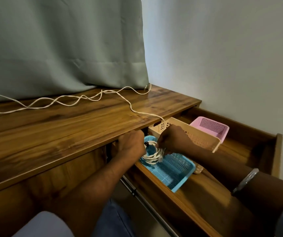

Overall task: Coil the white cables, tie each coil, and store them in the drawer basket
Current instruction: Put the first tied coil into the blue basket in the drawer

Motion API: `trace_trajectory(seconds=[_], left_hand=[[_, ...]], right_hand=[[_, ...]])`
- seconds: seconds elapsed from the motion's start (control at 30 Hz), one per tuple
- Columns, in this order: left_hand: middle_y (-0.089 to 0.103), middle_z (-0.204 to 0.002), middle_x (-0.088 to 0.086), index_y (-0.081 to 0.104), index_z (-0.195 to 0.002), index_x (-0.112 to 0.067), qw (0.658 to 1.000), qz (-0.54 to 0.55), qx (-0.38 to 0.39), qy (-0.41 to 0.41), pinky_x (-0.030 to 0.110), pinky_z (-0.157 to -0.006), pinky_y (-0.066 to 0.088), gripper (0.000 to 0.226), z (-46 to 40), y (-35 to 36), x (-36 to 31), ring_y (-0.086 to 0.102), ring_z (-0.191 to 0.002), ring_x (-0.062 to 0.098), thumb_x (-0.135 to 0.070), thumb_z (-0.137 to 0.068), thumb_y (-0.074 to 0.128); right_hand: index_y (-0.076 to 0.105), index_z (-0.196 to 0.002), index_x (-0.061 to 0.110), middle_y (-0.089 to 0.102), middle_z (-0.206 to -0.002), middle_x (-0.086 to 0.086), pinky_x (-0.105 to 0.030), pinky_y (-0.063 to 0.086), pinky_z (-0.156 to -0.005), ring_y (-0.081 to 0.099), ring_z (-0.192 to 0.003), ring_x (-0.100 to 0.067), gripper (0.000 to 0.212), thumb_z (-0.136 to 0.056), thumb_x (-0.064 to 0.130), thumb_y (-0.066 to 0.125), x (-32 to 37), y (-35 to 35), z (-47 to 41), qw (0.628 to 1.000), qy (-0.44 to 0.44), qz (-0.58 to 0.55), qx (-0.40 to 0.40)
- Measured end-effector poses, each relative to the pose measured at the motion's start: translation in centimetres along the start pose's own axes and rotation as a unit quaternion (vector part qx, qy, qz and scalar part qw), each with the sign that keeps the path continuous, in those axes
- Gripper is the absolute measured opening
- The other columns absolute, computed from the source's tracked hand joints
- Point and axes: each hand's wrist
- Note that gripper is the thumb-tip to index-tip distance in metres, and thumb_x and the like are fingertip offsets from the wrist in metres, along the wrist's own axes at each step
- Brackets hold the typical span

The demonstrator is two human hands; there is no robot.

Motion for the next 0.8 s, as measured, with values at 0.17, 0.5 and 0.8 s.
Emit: trace_trajectory(seconds=[0.17, 0.5, 0.8], left_hand=[[0.071, -0.102, 0.002, 0.062, -0.113, -0.018, 0.999, 0.012, 0.044, 0.001, 0.035, -0.074, 0.048, 0.041, -1.1, 1.3, -0.4, 0.069, -0.097, 0.021, -0.027, -0.079, 0.083], [0.068, -0.113, 0.001, 0.06, -0.121, -0.02, 0.994, 0.02, 0.11, 0.014, 0.037, -0.082, 0.05, 0.051, -1.6, 1.8, -0.8, 0.064, -0.106, 0.022, -0.036, -0.078, 0.082], [0.07, -0.073, -0.003, 0.072, -0.093, -0.021, 0.987, 0.16, -0.022, 0.012, 0.036, -0.07, 0.06, 0.014, -1.4, 1.2, -0.3, 0.071, -0.068, 0.014, -0.034, -0.086, 0.075]], right_hand=[[0.083, -0.09, 0.022, 0.079, -0.082, 0.004, -0.026, 0.063, -0.063, 0.071, -0.061, -0.004, 0.008, -0.083, 0.022, 0.086, 0.1, 0.8, 0.0, 0.996, -0.006, 0.088, -0.031], [0.074, -0.111, 0.021, 0.075, -0.103, -0.004, -0.039, 0.059, -0.081, 0.07, -0.092, -0.022, 0.031, -0.086, 0.038, 0.08, 1.0, 1.8, 0.3, 0.929, -0.075, 0.358, -0.054], [0.078, -0.098, 0.025, 0.074, -0.094, -0.001, -0.032, 0.047, -0.065, 0.07, -0.084, -0.021, 0.014, -0.088, 0.036, 0.078, 3.1, 0.1, 0.0, 0.944, -0.085, 0.307, -0.083]])
Point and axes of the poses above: each hand's wrist, its own z-axis away from the middle knuckle, its own y-axis out of the palm, x = y × z
